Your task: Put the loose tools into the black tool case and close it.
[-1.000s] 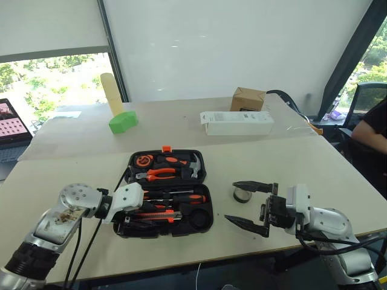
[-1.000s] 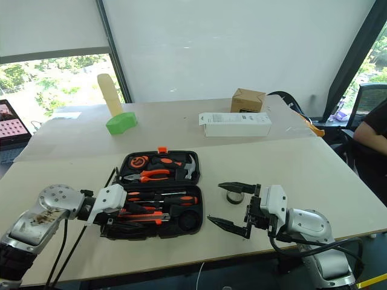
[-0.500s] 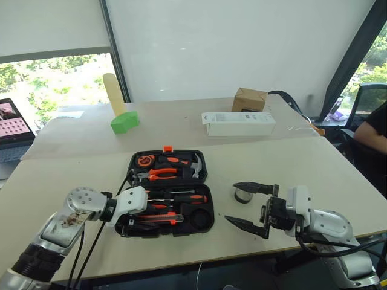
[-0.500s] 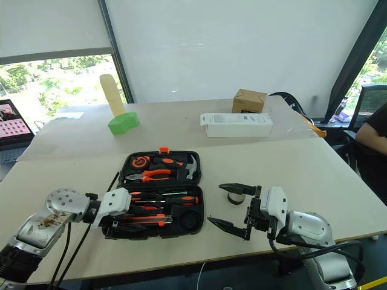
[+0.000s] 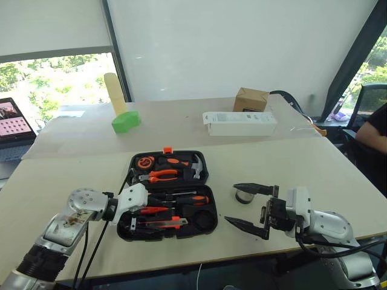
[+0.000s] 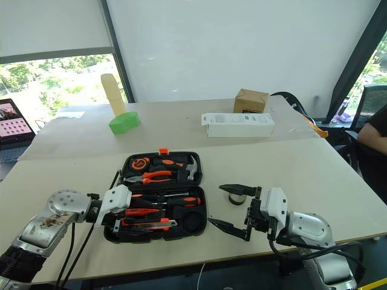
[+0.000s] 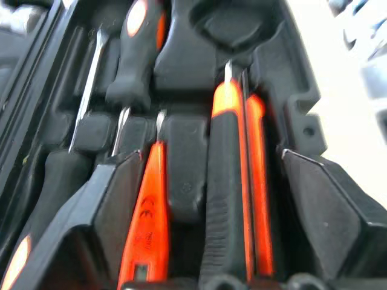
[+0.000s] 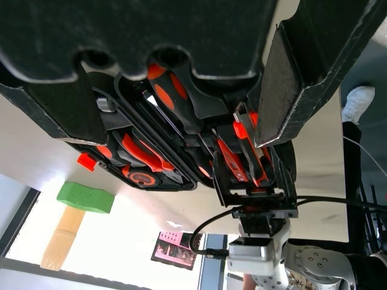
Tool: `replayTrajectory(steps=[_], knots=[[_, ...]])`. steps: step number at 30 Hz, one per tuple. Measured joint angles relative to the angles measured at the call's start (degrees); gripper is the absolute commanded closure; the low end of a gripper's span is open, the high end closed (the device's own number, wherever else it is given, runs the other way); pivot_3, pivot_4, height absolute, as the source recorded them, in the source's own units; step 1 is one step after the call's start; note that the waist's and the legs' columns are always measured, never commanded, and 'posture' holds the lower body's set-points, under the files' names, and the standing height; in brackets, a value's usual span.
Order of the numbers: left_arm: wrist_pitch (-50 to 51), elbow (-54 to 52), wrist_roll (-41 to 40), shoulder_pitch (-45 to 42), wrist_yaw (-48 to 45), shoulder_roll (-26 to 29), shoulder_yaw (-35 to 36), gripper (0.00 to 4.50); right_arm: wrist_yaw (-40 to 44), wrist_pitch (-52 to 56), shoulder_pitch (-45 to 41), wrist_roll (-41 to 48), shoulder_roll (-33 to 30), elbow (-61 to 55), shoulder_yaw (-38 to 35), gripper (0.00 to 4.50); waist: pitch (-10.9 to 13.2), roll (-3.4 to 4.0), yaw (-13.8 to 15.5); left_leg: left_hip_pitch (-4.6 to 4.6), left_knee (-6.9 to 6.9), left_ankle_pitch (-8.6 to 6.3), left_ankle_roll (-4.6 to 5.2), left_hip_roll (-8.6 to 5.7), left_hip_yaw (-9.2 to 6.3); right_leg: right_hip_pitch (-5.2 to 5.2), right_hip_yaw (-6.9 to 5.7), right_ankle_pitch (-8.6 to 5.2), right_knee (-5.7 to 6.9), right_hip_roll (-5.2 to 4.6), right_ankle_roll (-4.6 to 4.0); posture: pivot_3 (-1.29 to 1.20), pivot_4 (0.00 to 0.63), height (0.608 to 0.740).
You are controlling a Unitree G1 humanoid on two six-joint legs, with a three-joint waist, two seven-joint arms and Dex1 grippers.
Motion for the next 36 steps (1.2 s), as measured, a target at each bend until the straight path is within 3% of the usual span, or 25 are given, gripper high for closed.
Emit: replayTrajectory(steps=[5,8,16,17,23,36], knots=[[2.36,-1.04,-5.28,-0.08,-1.08,1.24,5.05,0.62,0.09,-0.02,-0.06,-0.04,0.17,0.21,0.0,0.0,0.0,0.0,-0.03,0.02,0.03,0.02,-0.03,0.01,0.0,0.02,0.01,0.0,0.03,0.02,0.0,0.0,0.15,0.74],[-0.61,1.76,-5.26,-0.33,-2.93,3.4,7.61,1.45,0.09,-0.03,-0.05,-0.14,0.36,0.44,0.01,0.0,0.0,0.0,-0.11,0.07,0.02,0.03,-0.06,0.01,0.0,0.04,0.01,0.0,0.05,0.03,-0.01,0.0,0.15,0.74],[-9.69,4.6,-1.92,3.85,-6.53,3.51,6.67,4.3,0.15,-0.04,-0.17,-1.0,0.92,0.9,0.66,0.0,0.0,0.0,-0.06,0.04,0.01,0.02,-0.03,0.0,0.0,0.04,-0.01,0.0,0.01,0.0,-0.01,0.0,0.15,0.74],[-10.49,4.75,-1.16,4.28,-6.43,3.41,6.35,4.43,0.15,-0.04,-0.21,-1.0,0.99,0.91,0.67,0.0,0.0,0.0,-0.03,0.03,0.02,0.01,-0.03,0.0,0.01,0.04,0.0,0.0,0.0,0.0,-0.01,0.0,0.15,0.74],[-14.75,7.34,4.61,4.37,-0.94,-0.63,3.9,4.43,0.16,-0.04,-1.08,-1.06,1.46,1.43,1.18,0.0,0.0,-0.01,0.2,0.05,0.05,0.02,-0.03,0.0,0.0,0.1,-0.01,0.0,0.02,0.0,-0.01,0.0,0.15,0.74],[-19.13,6.69,12.01,5.93,5.46,-0.92,0.42,4.43,0.19,-0.04,-1.46,-1.07,1.43,1.64,1.04,0.0,-0.27,0.41,0.29,0.3,0.03,0.01,-0.01,0.01,-0.01,0.4,0.0,0.0,-0.02,-0.01,0.0,0.0,0.15,0.74]])
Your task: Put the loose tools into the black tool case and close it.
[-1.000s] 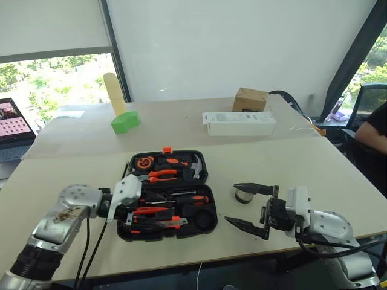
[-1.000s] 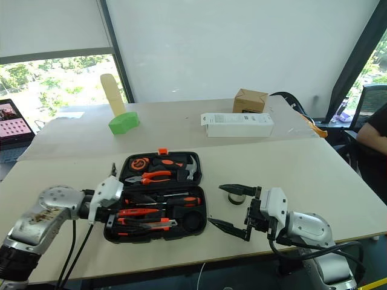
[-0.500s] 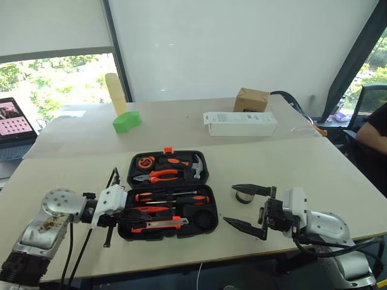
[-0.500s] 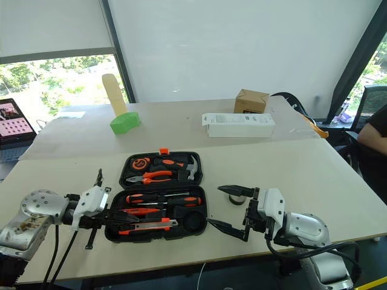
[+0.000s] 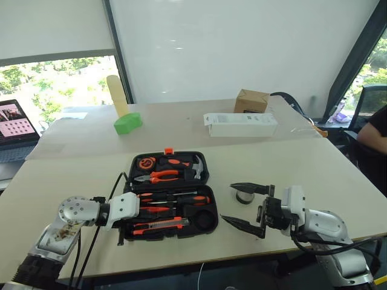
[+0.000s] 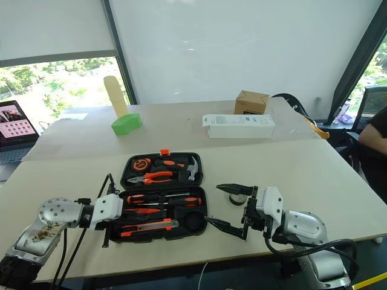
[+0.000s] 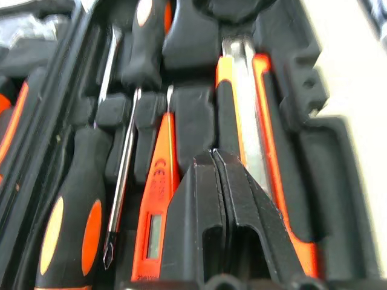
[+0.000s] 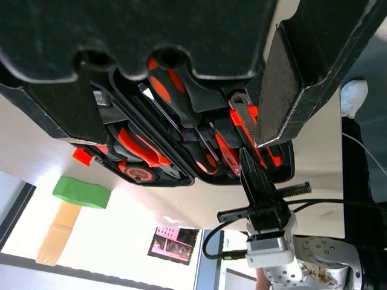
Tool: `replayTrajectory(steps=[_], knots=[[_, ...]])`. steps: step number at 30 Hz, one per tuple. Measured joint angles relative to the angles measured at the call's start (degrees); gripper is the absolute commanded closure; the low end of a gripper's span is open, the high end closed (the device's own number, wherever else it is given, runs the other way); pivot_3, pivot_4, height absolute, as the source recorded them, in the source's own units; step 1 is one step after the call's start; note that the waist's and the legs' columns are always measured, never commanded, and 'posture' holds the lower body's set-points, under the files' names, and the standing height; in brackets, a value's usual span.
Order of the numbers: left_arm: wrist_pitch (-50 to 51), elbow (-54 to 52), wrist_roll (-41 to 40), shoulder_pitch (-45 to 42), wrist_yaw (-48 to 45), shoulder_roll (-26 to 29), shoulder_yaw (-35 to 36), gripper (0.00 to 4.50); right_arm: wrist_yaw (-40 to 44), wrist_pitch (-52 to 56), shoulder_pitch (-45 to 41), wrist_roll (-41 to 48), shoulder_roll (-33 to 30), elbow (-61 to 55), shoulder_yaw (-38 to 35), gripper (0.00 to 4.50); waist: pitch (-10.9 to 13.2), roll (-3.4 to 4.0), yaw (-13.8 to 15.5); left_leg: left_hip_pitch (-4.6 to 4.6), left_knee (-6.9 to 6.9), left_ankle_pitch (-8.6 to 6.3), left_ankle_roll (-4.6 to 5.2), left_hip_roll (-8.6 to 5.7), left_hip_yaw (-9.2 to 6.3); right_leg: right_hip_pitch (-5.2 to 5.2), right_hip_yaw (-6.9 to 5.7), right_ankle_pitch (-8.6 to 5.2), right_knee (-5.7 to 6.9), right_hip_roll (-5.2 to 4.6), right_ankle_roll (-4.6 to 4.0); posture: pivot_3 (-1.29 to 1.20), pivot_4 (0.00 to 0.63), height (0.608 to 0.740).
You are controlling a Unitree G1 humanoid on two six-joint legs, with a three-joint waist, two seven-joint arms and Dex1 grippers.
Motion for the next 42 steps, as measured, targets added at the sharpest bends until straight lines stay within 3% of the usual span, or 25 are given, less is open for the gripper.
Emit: replayTrajectory(steps=[5,10,13,16,22,26,30,35,38,42], knots=[[-1.53,-1.15,3.78,0.37,3.98,-0.23,-1.6,4.43,-0.08,-0.05,0.0,-0.14,0.0,0.27,-0.11,0.0,-0.06,0.11,0.47,0.95,-0.18,-0.4,0.65,0.03,-0.02,1.0,-0.03,-0.03,-0.23,-0.04,0.05,0.0,0.15,0.74],[-0.78,0.48,-3.22,2.75,3.77,-2.36,2.04,4.43,-0.44,-0.3,4.62,0.15,-2.22,0.19,-5.84,0.0,-0.04,0.1,0.56,1.05,-0.16,-0.42,0.6,0.02,-0.11,1.15,-0.12,-0.03,-0.28,-0.04,0.1,0.0,0.15,0.74],[6.38,0.22,-14.02,5.18,0.25,-2.73,6.71,3.66,0.14,-0.23,11.55,1.3,-4.61,0.49,-12.4,0.0,-0.01,0.05,0.39,0.73,-0.13,-0.3,0.31,0.03,-0.1,0.73,-0.08,-0.06,-0.21,0.01,0.13,0.0,0.15,0.74],[8.29,0.82,-18.62,6.49,-3.57,0.98,11.62,2.48,1.83,-2.36,19.77,1.02,-5.87,2.28,-18.56,0.0,0.01,0.02,0.38,0.63,-0.18,-0.28,0.25,0.03,-0.07,0.59,-0.06,-0.08,-0.22,0.04,0.11,0.0,0.15,0.74],[-0.04,7.6,-21.59,12.52,-14.18,3.81,21.39,0.27,4.35,-8.92,28.86,-2.87,-6.06,9.97,-24.36,0.0,0.04,0.08,-0.42,0.79,-0.22,-0.6,0.75,0.07,0.09,0.85,0.01,-0.05,-0.52,-0.01,0.15,0.0,0.15,0.74],[0.75,9.94,-22.49,14.32,-16.33,3.85,22.62,0.12,2.85,-6.81,21.87,-4.51,-7.63,8.52,-20.71,0.0,0.14,0.07,-0.98,1.06,-0.16,-0.57,0.72,0.19,0.08,1.29,-0.03,0.05,-0.68,0.05,0.19,0.0,0.15,0.74],[3.23,7.23,-23.54,14.58,-16.35,3.61,22.46,0.12,1.26,3.34,4.66,-8.61,-12.76,6.44,-9.67,0.0,0.25,0.08,-1.12,1.1,-0.16,-0.55,0.68,0.25,0.04,1.28,-0.05,0.14,-0.76,0.16,0.16,0.0,0.15,0.74],[3.89,3.56,-23.59,15.68,-14.73,1.95,21.71,0.12,1.81,12.0,-10.89,-16.64,-14.29,10.95,4.02,0.0,0.23,0.08,0.09,0.16,-0.11,-0.3,0.23,0.15,-0.1,0.35,-0.19,0.14,-0.74,0.11,0.08,0.0,0.15,0.74],[3.9,2.43,-23.1,15.47,-13.39,1.28,21.44,0.0,2.98,12.13,-15.33,-21.66,-14.32,16.99,9.69,0.71,0.23,0.07,0.4,-0.36,-0.05,-0.33,0.3,-0.03,-0.08,-0.22,-0.26,0.16,-0.76,-0.03,0.12,0.0,0.15,0.74],[3.93,0.42,-23.0,15.61,-12.27,1.1,21.27,0.0,6.14,11.8,-18.03,-23.26,-14.33,20.56,12.72,2.11,0.22,0.07,0.04,-0.62,-0.04,-0.37,0.35,-0.09,-0.05,-0.49,-0.49,0.17,-0.83,-0.15,0.13,0.0,0.15,0.74]])
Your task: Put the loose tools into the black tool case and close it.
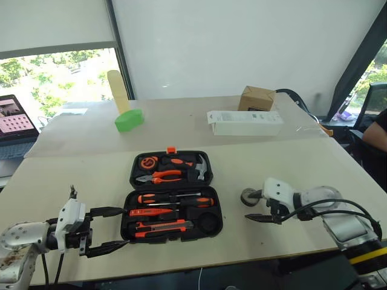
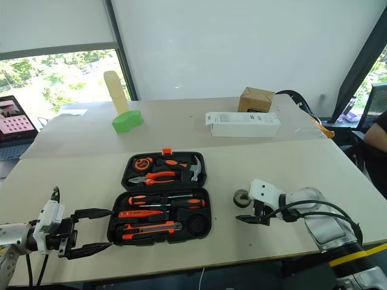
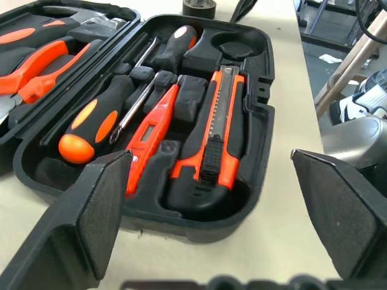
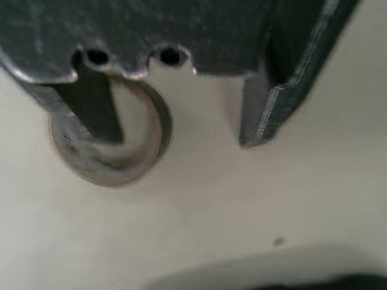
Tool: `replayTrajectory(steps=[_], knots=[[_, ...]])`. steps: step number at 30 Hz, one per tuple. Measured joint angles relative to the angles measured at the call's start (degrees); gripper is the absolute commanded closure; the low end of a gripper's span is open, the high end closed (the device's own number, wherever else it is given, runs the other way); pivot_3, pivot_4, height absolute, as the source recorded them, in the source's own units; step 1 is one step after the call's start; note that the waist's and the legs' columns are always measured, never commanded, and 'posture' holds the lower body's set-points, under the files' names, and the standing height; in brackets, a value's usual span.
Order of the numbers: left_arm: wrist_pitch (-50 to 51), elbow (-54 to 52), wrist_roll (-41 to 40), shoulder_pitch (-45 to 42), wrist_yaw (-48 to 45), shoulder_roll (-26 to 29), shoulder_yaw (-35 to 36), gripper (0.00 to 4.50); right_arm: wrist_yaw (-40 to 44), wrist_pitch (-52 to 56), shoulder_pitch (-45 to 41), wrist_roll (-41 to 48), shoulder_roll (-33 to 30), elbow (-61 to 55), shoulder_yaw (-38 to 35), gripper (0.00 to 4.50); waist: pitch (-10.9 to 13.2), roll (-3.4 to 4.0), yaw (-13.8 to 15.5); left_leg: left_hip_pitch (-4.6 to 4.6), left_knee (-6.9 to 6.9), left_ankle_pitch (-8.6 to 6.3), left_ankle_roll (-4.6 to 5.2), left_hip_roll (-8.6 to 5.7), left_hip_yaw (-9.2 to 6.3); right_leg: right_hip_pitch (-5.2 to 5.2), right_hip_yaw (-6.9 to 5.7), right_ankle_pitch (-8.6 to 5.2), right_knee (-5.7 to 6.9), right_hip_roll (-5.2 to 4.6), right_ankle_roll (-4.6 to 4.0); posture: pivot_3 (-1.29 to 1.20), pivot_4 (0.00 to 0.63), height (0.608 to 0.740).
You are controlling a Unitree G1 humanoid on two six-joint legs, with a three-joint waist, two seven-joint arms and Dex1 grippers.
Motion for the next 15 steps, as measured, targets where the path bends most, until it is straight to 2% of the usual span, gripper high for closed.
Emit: replayTrajectory(steps=[6,7,15], knots=[[1.04,-3.51,-0.03,0.63,1.97,-0.62,-0.03,0.0,2.83,-3.08,-3.37,-1.33,1.43,3.47,1.44,4.21,0.0,0.0,-0.54,0.02,0.12,0.05,-0.09,0.03,0.02,0.06,-0.01,0.01,0.07,-0.02,-0.02,0.0,0.15,0.74],[1.06,-3.6,-0.03,0.66,2.06,-0.71,-0.03,0.0,3.3,-3.6,-3.61,-1.17,1.6,3.45,1.43,4.37,0.0,0.0,-0.59,0.04,0.12,0.07,-0.11,0.07,0.02,0.06,0.0,0.03,0.1,0.0,-0.05,0.0,0.15,0.74],[1.06,-4.05,-0.03,0.37,3.03,-2.03,-0.55,0.0,12.43,-5.9,-7.04,8.2,6.73,-5.58,1.57,4.37,0.0,0.0,-1.1,0.09,0.11,0.11,-0.19,0.16,0.03,0.01,0.08,0.09,0.24,0.11,-0.16,0.0,0.15,0.74]])
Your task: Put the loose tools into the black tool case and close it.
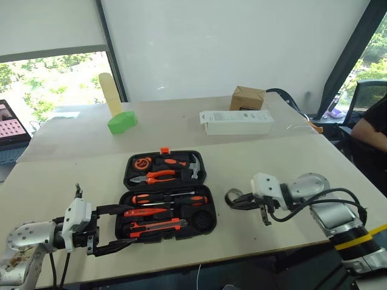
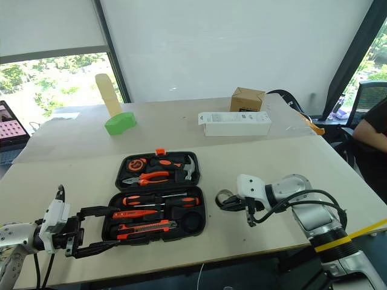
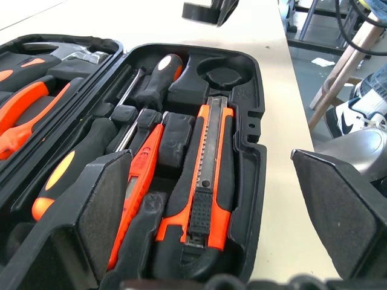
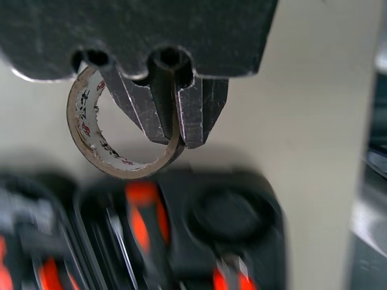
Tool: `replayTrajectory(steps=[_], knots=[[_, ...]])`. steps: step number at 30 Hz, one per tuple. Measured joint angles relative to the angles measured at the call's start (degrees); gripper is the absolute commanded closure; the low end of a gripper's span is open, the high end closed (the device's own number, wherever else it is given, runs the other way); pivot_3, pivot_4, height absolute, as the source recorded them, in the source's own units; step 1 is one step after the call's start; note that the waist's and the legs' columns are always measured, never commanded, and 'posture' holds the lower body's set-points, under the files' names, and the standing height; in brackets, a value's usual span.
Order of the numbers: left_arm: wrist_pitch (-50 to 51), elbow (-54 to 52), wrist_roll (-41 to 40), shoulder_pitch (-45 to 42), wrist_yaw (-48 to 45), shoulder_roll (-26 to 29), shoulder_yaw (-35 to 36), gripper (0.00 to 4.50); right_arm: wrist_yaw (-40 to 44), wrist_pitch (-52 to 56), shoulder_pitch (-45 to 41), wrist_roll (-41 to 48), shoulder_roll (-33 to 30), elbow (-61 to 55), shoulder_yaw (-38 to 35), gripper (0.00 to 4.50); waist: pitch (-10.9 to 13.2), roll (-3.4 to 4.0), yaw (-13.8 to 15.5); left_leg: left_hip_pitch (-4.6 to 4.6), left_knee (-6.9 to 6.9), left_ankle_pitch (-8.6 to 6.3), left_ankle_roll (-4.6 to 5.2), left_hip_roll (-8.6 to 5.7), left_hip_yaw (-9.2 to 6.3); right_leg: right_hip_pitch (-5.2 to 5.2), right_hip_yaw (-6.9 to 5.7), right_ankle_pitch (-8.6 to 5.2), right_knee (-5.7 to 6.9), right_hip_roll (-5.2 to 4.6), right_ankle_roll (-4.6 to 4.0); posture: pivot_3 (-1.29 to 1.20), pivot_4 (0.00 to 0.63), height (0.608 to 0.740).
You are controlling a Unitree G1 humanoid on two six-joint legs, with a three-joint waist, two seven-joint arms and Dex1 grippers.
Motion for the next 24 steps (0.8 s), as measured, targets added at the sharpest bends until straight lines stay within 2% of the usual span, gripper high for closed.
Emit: replayTrajectory(steps=[6,16,24], knots=[[0.01,-0.56,-0.01,0.94,0.03,-0.02,0.04,0.0,-0.28,5.33,-3.11,0.29,5.94,-7.34,7.73,4.37,0.0,0.0,0.03,0.03,0.02,0.0,0.0,-0.02,0.01,-0.05,0.03,0.0,0.14,0.0,0.0,0.0,0.15,0.74],[0.05,-3.08,-0.05,4.31,0.36,-0.02,0.51,0.0,-2.15,8.09,-3.48,-8.64,5.44,-4.18,13.74,4.37,0.0,-0.01,0.16,0.04,0.19,-0.01,0.01,-0.09,0.0,-0.06,0.01,0.0,0.36,-0.03,-0.01,0.0,0.15,0.74],[0.06,-3.83,-0.09,5.69,0.99,-0.02,1.21,0.0,-0.98,8.18,-5.99,-10.04,6.14,-1.24,15.29,4.37,0.0,-0.01,0.15,0.22,0.2,0.0,0.0,-0.08,0.02,0.1,0.04,-0.01,0.36,-0.02,-0.01,0.0,0.15,0.74]])
